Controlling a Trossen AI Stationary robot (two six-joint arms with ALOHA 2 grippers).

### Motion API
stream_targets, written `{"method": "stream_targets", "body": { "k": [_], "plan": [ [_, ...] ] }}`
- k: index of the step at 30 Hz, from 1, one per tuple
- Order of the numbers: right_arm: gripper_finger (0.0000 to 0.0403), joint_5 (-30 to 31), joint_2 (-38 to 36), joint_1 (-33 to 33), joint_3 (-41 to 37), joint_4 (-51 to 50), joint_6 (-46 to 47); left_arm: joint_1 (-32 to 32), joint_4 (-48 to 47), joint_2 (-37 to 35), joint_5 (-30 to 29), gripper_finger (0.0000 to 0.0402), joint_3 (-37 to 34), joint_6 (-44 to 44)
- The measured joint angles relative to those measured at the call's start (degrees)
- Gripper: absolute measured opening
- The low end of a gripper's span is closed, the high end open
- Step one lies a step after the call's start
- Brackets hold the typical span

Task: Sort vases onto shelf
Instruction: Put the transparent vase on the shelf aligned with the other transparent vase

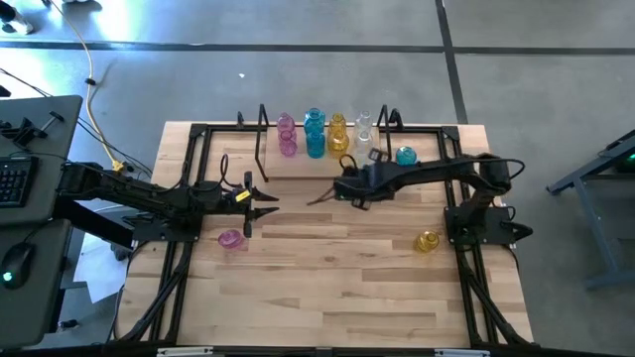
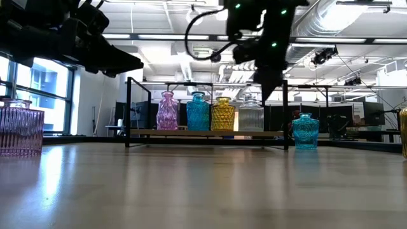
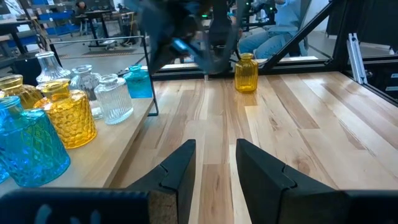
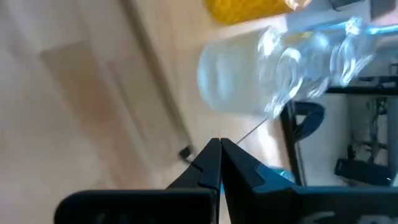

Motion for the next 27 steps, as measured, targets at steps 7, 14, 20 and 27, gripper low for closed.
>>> {"method": "stream_targets", "body": {
  "k": [7,14,20,27],
  "plan": [
    [0.0,-2.89,-5.86,0.19,-11.81,12.88,2.4,0.0,0.38,0.0,0.0,0.0103,0.0,0.0],
    [0.0,-3.51,-5.38,-4.49,-20.12,30.55,-1.19,0.0,0.68,0.0,-0.02,0.0103,-0.02,0.05],
    [0.0,-1.29,-5.39,-5.46,-21.9,34.92,-1.16,0.01,0.82,0.0,-0.04,0.0103,-0.02,0.09],
    [0.0,-0.82,-5.43,-5.21,-21.9,34.92,-1.14,0.0,0.79,0.0,-0.04,0.0103,-0.02,0.02]
  ]
}}
